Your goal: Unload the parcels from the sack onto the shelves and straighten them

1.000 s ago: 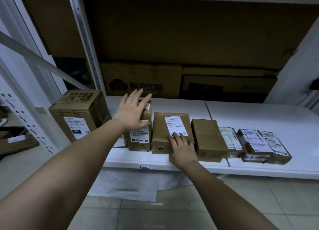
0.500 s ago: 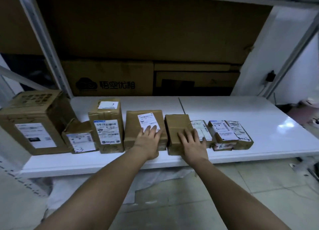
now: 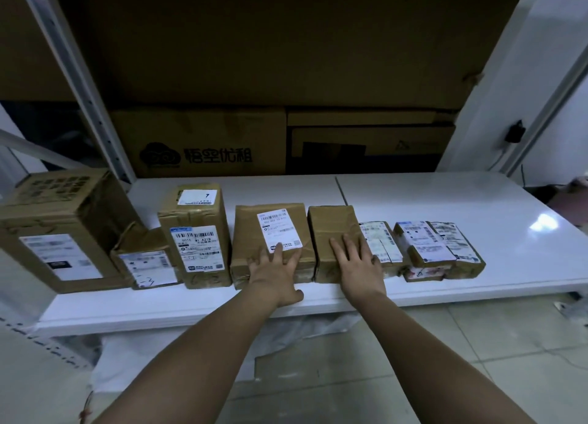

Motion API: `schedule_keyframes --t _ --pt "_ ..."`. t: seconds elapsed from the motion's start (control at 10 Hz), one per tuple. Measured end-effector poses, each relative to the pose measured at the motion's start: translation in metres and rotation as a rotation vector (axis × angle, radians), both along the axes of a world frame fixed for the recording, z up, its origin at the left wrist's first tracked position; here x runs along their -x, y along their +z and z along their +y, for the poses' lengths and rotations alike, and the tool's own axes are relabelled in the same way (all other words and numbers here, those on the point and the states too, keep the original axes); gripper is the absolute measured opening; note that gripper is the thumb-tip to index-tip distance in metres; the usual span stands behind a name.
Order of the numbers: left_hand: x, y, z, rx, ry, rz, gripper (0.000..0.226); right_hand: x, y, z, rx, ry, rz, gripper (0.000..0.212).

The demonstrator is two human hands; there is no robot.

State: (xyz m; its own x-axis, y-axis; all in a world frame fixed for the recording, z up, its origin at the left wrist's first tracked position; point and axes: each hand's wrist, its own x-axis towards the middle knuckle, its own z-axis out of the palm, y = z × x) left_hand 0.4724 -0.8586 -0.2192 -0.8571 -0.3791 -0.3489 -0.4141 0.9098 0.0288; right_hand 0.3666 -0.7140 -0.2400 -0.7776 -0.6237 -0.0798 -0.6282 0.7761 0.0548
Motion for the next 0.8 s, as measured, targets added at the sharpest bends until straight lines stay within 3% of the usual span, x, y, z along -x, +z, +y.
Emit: schedule_keyframes --t 0.3,0.5,0.6,0.7,0.8 --pt "-0.003 0.0 0.0 -0.038 0.018 0.025 0.092 -0.002 0.001 0.002 0.048 0.004 0.011 0.076" --pt "-0.017 0.0 0.003 0.117 -0.051 0.356 0.069 -0.019 0.001 0.016 0.197 0.055 0.182 0.06" --pt "-0.027 0.013 0.009 0.077 -0.013 0.392 0.059 -0.032 0.016 0.016 0.169 0.118 0.132 0.052" --pt "-0.042 0.044 0.016 0.065 -0.018 0.325 0.053 -0.044 0.046 0.014 0.07 0.17 0.018 0.045" --pt "-0.061 0.083 0.022 -0.07 -0.004 0.198 0.048 -0.056 0.088 0.013 -0.083 0.167 -0.196 0.046"
